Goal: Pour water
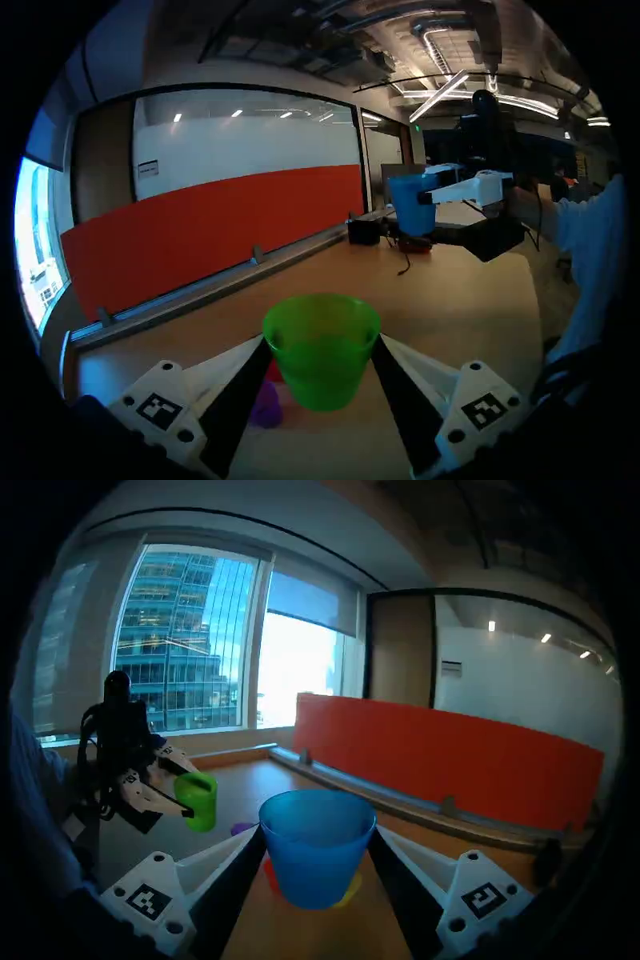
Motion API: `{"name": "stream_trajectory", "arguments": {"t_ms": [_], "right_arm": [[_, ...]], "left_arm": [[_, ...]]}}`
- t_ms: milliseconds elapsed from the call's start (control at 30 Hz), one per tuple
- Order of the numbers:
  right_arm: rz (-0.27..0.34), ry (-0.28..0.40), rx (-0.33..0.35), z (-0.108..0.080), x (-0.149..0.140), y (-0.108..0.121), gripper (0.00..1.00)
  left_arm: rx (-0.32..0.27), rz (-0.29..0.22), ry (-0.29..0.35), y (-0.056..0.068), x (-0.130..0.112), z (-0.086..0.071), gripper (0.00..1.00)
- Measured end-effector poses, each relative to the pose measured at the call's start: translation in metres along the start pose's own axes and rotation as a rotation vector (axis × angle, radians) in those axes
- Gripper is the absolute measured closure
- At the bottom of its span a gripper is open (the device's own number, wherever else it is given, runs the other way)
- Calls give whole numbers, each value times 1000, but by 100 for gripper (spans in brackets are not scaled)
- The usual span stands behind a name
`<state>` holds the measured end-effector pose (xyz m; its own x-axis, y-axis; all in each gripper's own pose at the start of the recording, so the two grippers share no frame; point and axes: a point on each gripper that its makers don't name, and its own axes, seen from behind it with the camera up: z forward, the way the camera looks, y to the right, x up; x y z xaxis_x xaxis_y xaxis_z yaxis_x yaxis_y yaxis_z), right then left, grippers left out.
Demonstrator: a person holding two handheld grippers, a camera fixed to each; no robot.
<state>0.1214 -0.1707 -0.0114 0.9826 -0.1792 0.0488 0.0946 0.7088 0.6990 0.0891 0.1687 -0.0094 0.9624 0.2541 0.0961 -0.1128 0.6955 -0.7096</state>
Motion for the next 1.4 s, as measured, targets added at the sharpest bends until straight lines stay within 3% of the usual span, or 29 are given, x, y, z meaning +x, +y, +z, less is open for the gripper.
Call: {"name": "stream_trajectory", "arguments": {"t_ms": [1400], "right_arm": [[-16,-276,143,14,-124,-9,9]], "left_arm": [[-122,26,-267,35,-96,29,15]]}}
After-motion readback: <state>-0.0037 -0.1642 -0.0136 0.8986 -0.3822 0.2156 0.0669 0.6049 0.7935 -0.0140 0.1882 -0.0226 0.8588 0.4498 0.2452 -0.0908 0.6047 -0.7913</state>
